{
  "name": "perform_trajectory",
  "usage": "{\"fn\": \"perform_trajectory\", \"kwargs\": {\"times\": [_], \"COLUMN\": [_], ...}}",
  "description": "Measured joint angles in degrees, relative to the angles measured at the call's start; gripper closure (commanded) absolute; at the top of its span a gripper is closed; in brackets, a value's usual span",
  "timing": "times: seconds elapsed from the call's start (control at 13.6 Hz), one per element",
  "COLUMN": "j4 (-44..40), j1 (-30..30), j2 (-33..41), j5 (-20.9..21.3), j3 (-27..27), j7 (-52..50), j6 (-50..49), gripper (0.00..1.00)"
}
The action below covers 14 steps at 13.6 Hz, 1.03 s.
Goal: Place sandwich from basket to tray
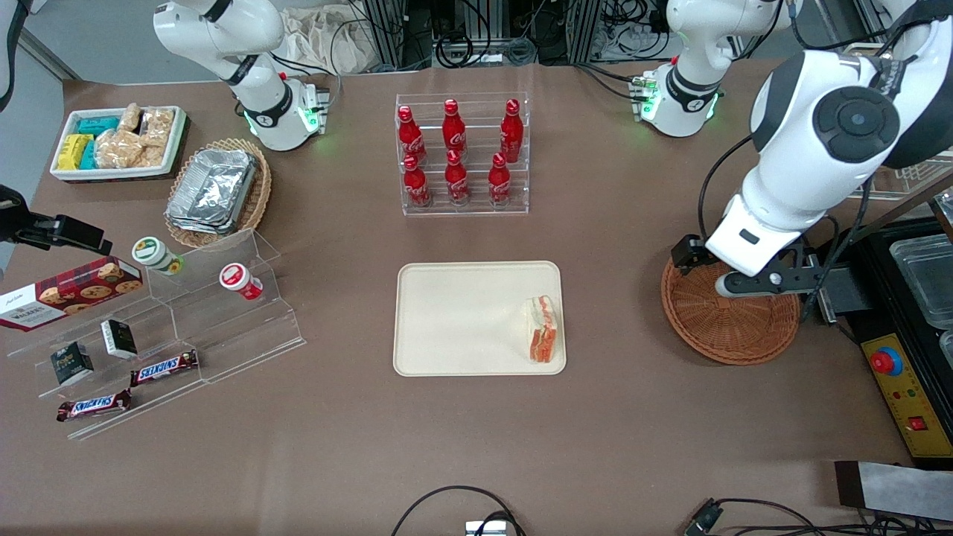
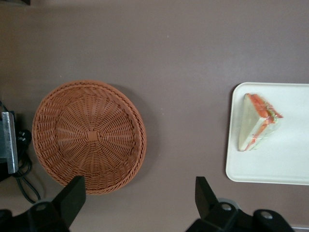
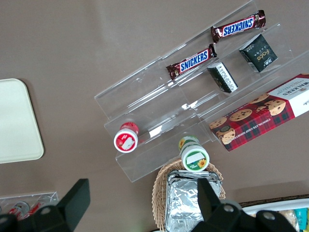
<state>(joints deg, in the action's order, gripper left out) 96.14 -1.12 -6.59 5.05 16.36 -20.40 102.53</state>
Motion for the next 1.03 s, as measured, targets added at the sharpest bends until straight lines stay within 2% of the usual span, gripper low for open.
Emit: {"fn": "perform_trajectory", "kwargs": {"times": [0.15,0.37,0.44,0.66,1.03], "j4": [-1.01,-1.65,-1.91,-1.97,-2.91], "j1": [0.66,4.85,6.13,9.96,11.50], "j2": [0.01,0.07,0.26,2.03,2.68], "j5": [0.00,-0.04,-0.70,-6.58,-7.38], "j3": [-0.46,-1.00,-1.12,-1.24,-1.10], "j7": [-0.01,1.51,2.40,3.54,5.85], "j6": [-0.96,-4.32,-5.91,-7.12,-7.67], "gripper": [0.00,0.00,0.00,0.00,0.00]}}
